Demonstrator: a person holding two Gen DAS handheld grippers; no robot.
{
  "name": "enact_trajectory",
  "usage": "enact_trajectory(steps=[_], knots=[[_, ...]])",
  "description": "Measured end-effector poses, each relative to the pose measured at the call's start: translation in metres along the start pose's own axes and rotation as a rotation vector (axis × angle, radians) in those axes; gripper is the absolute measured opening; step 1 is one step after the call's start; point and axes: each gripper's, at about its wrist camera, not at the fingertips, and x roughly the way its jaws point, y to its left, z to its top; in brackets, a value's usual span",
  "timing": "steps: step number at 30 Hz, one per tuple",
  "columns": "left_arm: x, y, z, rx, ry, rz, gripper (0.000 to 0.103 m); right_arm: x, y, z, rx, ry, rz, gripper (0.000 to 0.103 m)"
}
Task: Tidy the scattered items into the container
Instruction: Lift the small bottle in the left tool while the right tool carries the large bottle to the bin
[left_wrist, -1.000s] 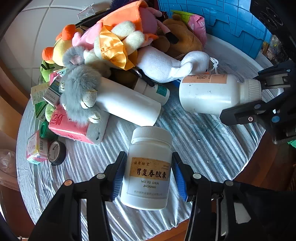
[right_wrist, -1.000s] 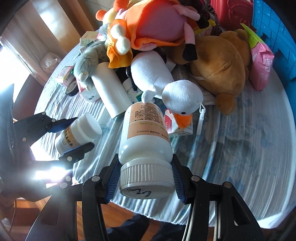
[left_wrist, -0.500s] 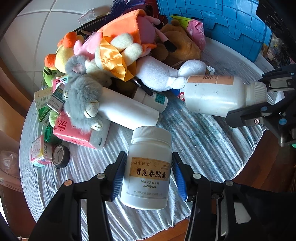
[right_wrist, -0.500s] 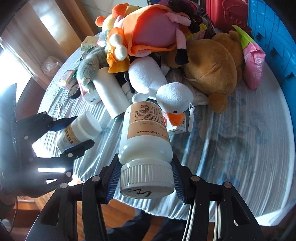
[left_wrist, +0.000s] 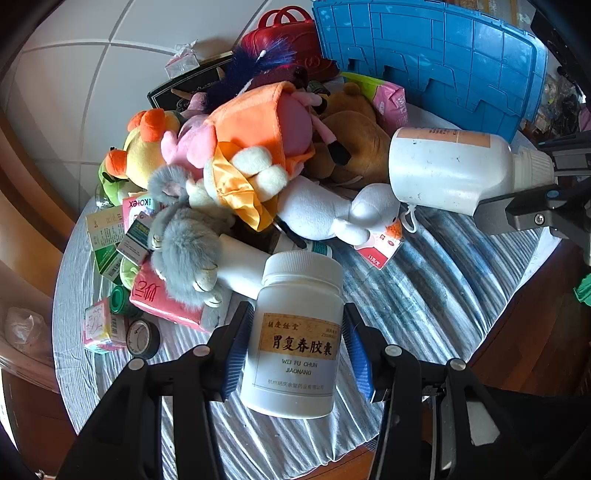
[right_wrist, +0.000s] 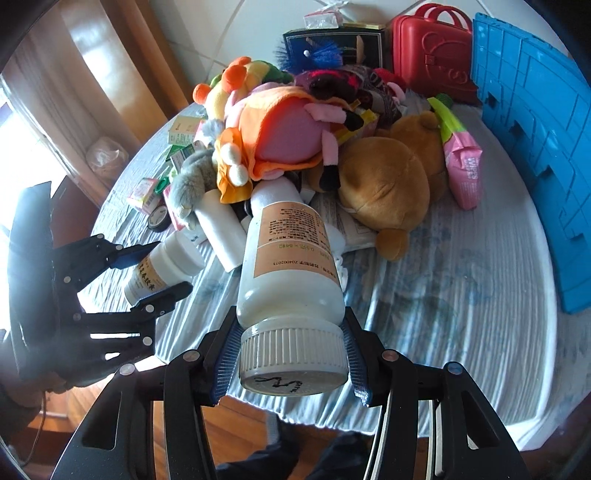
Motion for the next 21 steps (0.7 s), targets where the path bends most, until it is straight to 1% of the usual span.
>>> enact_trajectory(steps=[9, 13, 21], knots=[[-0.028, 0.005, 0.045, -0.015, -0.068, 0.030, 0.048, -0.056, -0.017, 0.025, 0.005, -0.088, -0.014, 0.051], [-0.041, 0.007, 0.063, -0.005, -0.100, 0.053, 0.048, -0.080, -0.025, 0.037, 0.000, -0.128, -0.015, 0.051], [-0.062, 0.000, 0.104, 0.003, -0.152, 0.085, 0.048, -0.115, -0.040, 0.059, -0.017, -0.193, -0.006, 0.051]])
